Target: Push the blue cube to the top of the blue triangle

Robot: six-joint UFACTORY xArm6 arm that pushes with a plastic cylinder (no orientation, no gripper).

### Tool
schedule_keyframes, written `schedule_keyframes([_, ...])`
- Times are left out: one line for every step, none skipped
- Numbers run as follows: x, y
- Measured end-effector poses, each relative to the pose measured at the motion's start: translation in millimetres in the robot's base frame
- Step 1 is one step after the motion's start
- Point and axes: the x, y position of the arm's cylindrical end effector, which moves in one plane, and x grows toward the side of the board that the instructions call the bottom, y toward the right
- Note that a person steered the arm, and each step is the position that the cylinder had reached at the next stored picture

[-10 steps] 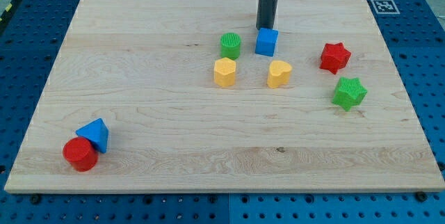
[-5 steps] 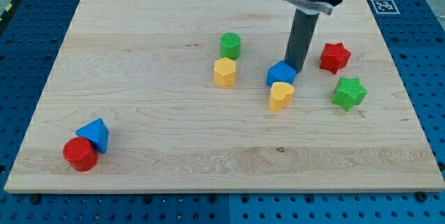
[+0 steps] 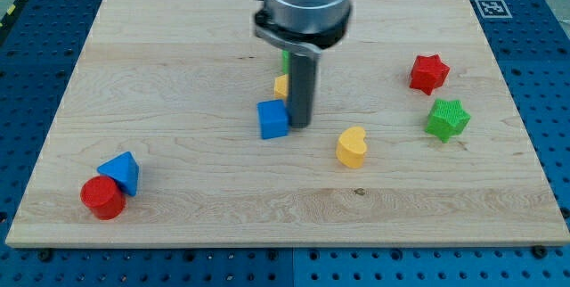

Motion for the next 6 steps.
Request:
schedule_keyframes([0, -42])
schedule_keyframes([-3, -83])
schedule_keyframes([-9, -126])
schedule_keyframes([-9, -162])
schedule_keyframes([-10, -202])
schedule_keyframes([-7, -221])
